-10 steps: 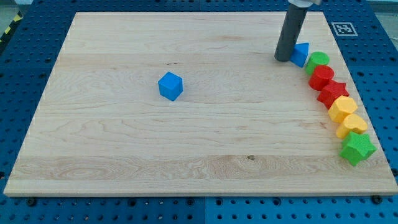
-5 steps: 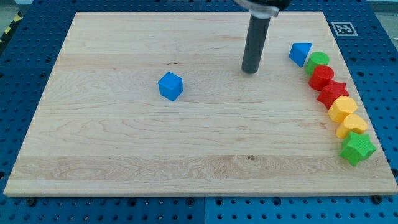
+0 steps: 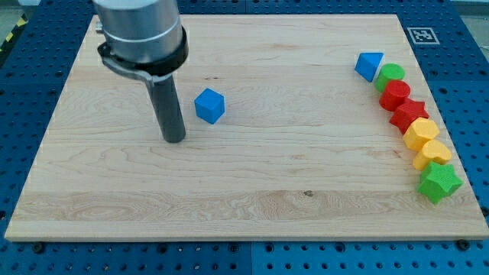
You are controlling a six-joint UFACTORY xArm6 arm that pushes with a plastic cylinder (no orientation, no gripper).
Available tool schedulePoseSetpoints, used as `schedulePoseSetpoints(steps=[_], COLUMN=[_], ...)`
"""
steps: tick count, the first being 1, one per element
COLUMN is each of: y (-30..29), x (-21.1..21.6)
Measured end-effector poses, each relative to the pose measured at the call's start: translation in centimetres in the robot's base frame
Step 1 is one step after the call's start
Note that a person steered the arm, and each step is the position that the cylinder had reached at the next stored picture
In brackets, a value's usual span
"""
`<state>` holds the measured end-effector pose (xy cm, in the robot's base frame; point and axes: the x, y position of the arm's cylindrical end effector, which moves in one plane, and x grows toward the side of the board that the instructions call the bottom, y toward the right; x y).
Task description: Move the blue cube towards top center
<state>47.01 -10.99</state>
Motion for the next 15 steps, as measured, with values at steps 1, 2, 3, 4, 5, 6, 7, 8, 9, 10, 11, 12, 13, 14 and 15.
schedulePoseSetpoints(steps=[1, 2, 3, 4, 5, 6, 7, 8, 9, 10, 11, 12, 13, 14, 15], y=[1.6, 4.7, 7.3, 7.3, 7.3, 7.3, 7.3, 7.5, 9.0, 10.1, 10.5, 12.2, 12.5, 13.8, 16.9], x=[-2.5, -3.0, -3.0, -4.1, -5.2, -5.3, -5.3, -6.1, -8.1, -9.7, -11.6, -12.0, -10.5, -9.9, -11.0])
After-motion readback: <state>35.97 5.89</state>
